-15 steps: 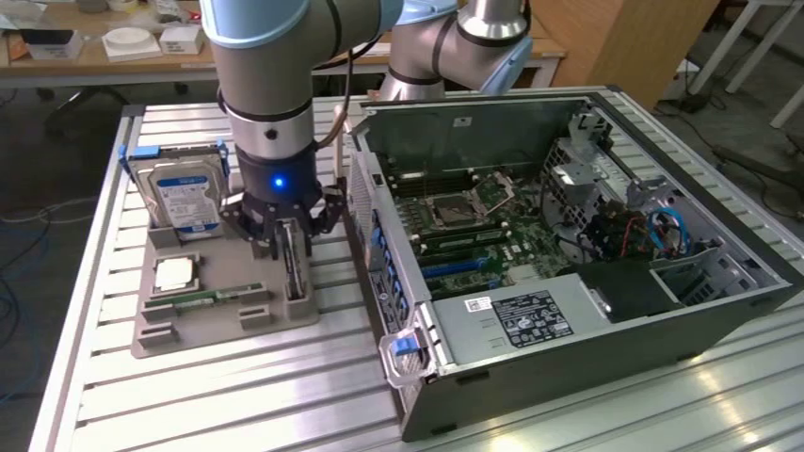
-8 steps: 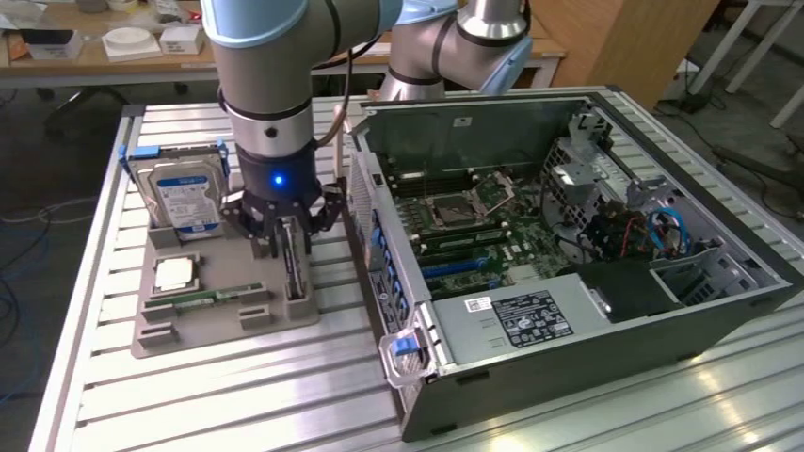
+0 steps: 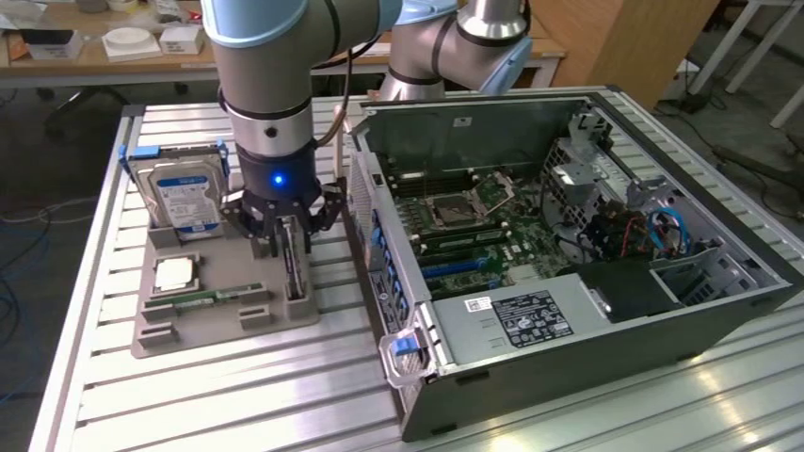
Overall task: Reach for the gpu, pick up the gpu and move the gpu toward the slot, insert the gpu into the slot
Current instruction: 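Pick up the gpu and move the gpu toward the slot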
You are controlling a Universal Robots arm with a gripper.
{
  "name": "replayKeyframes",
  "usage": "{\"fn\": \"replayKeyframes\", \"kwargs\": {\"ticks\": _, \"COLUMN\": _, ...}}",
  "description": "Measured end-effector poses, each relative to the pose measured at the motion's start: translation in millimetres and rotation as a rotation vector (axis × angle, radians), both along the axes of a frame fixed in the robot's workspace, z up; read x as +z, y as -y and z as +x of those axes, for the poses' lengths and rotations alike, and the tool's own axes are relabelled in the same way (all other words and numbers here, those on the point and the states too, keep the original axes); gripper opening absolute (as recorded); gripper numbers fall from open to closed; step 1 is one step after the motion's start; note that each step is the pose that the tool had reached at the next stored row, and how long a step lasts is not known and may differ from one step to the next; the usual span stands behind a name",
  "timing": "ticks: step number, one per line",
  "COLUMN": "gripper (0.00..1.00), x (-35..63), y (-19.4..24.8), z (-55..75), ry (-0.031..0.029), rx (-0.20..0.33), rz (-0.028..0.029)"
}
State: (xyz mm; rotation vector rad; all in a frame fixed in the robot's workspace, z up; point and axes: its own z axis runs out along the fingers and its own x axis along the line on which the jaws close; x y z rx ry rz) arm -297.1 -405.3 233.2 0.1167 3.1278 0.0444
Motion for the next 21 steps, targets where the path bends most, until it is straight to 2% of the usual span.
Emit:
{"fn": "replayKeyframes", "kwargs": {"ticks": 5, "gripper": 0.47, "x": 0.0, "y": 0.0, "z": 0.0, "ry": 0.0, "rx": 0.0, "rz": 0.0}}
{"fn": "replayKeyframes", "kwargs": {"ticks": 6, "gripper": 0.46, "x": 0.0, "y": 0.0, "z": 0.0, "ry": 0.0, "rx": 0.0, "rz": 0.0}}
{"fn": "replayKeyframes", "kwargs": {"ticks": 7, "gripper": 0.4, "x": 0.0, "y": 0.0, "z": 0.0, "ry": 0.0, "rx": 0.0, "rz": 0.0}}
{"fn": "replayKeyframes", "kwargs": {"ticks": 10, "gripper": 0.4, "x": 0.0, "y": 0.0, "z": 0.0, "ry": 0.0, "rx": 0.0, "rz": 0.0}}
{"fn": "replayKeyframes", "kwargs": {"ticks": 11, "gripper": 0.33, "x": 0.0, "y": 0.0, "z": 0.0, "ry": 0.0, "rx": 0.0, "rz": 0.0}}
{"fn": "replayKeyframes", "kwargs": {"ticks": 19, "gripper": 0.33, "x": 0.0, "y": 0.0, "z": 0.0, "ry": 0.0, "rx": 0.0, "rz": 0.0}}
{"fn": "replayKeyframes", "kwargs": {"ticks": 21, "gripper": 0.26, "x": 0.0, "y": 0.0, "z": 0.0, "ry": -0.0001, "rx": 0.0, "rz": 0.0}}
